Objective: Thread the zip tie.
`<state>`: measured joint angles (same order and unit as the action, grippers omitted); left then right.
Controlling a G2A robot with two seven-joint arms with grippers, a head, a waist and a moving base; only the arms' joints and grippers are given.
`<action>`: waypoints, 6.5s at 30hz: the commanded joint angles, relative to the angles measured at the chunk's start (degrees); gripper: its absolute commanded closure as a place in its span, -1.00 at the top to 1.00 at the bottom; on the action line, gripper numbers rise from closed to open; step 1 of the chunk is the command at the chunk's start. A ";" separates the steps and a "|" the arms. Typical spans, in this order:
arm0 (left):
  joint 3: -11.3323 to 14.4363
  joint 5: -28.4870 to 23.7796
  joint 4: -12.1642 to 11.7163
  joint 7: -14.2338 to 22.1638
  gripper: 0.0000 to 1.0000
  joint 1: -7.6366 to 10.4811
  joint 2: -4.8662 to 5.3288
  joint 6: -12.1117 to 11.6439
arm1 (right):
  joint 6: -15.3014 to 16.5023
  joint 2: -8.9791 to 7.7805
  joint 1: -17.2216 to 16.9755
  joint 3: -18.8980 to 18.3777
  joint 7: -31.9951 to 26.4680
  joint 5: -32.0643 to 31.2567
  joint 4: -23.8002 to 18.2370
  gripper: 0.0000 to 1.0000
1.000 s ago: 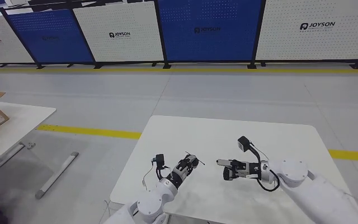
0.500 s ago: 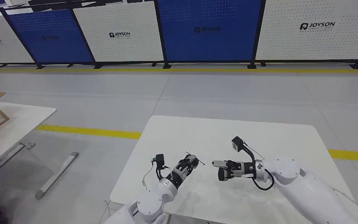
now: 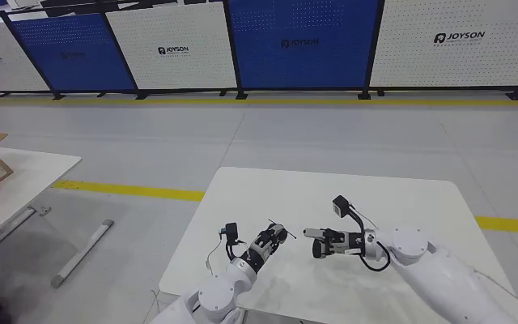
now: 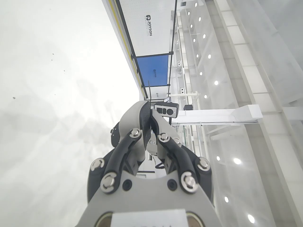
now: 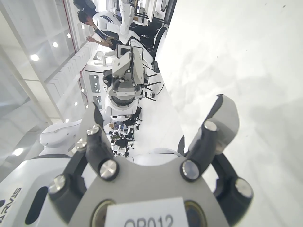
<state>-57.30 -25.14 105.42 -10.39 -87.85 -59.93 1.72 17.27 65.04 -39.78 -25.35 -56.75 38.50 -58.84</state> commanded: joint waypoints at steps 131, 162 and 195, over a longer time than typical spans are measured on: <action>-2.85 -3.30 -0.42 14.74 1.00 -1.82 -2.71 -2.53 | -9.65 0.47 -6.77 -19.66 -22.89 -0.85 -2.28 -1.00; -0.70 -1.67 -1.23 13.58 1.00 -0.03 -3.68 -4.83 | -9.79 0.55 -6.52 -19.40 -22.89 -0.72 -2.04 -1.00; -1.18 1.24 -1.69 16.34 -1.00 -2.63 -4.26 -11.28 | -9.79 0.55 -6.52 -19.40 -22.89 -0.72 -2.04 -1.00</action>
<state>-58.45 -23.87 103.73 5.84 -90.46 -64.17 -9.59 7.48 65.59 -46.30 -44.75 -79.64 37.78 -60.88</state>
